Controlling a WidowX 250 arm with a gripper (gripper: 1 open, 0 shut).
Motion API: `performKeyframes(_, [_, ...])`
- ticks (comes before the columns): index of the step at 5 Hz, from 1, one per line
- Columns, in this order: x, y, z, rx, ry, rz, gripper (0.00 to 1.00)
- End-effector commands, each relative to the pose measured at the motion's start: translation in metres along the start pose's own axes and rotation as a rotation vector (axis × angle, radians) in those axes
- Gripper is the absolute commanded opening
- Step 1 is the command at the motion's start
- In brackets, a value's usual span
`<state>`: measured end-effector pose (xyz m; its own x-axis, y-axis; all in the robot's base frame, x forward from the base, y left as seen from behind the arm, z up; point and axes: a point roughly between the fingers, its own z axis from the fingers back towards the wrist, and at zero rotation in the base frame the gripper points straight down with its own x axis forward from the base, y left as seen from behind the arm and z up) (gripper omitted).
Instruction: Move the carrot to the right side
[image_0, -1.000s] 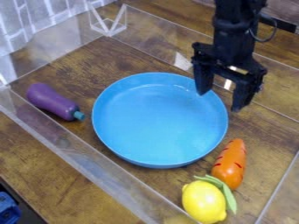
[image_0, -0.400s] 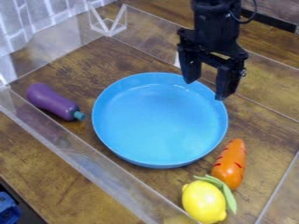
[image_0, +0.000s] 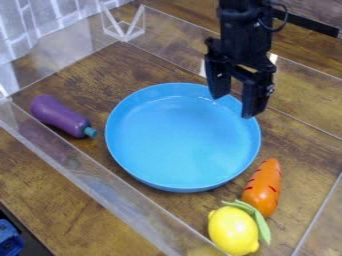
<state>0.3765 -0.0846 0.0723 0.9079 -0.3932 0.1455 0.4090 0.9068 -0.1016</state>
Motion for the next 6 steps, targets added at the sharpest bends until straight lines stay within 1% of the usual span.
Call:
performKeyframes(1, [0.02, -0.005, 0.015, 0.02, -0.068, 0.011, 1.0])
performKeyframes(2, [0.026, -0.009, 0.011, 0.022, -0.056, 0.018, 1.0])
performKeyframes(3, [0.019, -0.022, -0.001, 0.013, -0.045, 0.01, 1.0])
performKeyframes(4, [0.02, -0.043, -0.014, 0.003, -0.039, -0.006, 1.0])
performKeyframes(5, [0.022, -0.062, -0.023, -0.001, -0.024, -0.015, 1.0])
performKeyframes(6, [0.02, -0.071, -0.029, 0.004, -0.013, 0.026, 1.0])
